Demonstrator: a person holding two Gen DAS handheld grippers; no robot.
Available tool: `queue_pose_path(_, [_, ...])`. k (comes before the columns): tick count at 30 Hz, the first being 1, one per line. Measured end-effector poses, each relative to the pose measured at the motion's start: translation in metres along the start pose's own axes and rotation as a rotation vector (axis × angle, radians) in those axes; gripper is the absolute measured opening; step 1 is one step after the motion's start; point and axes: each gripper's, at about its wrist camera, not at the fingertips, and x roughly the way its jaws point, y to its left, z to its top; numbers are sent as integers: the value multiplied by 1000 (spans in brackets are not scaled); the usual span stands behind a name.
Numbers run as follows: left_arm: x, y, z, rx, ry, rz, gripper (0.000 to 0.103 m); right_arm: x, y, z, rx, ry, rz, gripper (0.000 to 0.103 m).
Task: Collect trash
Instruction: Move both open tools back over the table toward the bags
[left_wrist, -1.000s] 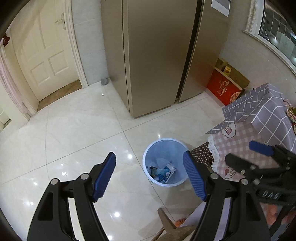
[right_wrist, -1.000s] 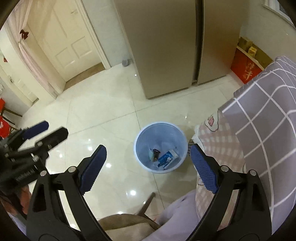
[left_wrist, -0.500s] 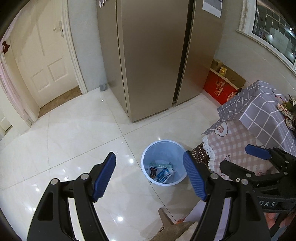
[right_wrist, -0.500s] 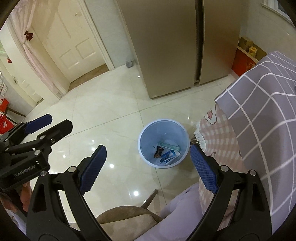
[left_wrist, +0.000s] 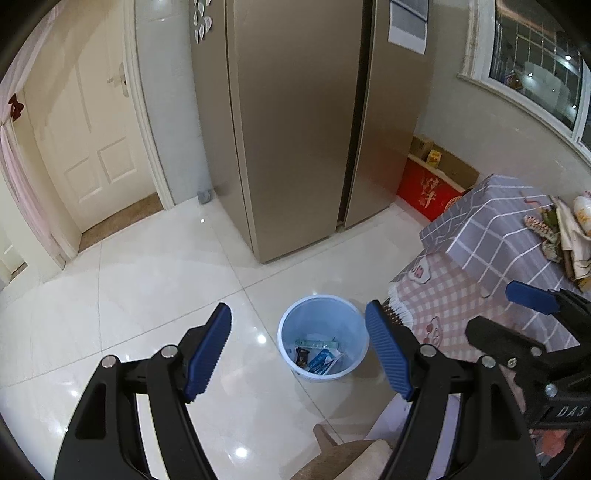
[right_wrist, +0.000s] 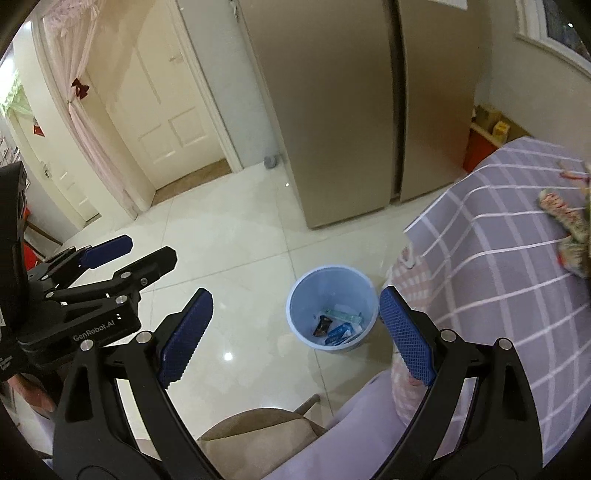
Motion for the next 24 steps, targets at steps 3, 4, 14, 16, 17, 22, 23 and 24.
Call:
queue_pose_path(3, [-12,-9,3,11,-26,-11,74,-16,-7,0,10,-25,-17,90])
queue_pose_path(4, [-16,-13,5,16,-34,-16,74,-20,-9,0,12,-33,-22,90])
queue_pose_path(14, [-39,-72,19,100,-93,-110,74,-77,-48,-6,51,-124,-120,90])
queue_pose_path(16, [-40,-86,21,117,-96,-126,74,-87,-59,-7,68,-140,-140,90])
queue_pose_path(17, [-40,-93,22,126,-98,-136,74,-93,-65,-8,76,-147,-148,90])
queue_pose_path(22, [-41,-131,28,170,-96,-203,74,-124,-98,-12,122,-192,-208,90])
queue_pose_path(23, [-42,-138,29,179,-97,-217,74,-130,-103,-15,132,-202,-222,90])
queue_pose_path(24, [-42,-149,30,195,-100,-236,74,-136,-111,-16,145,-216,-243,90])
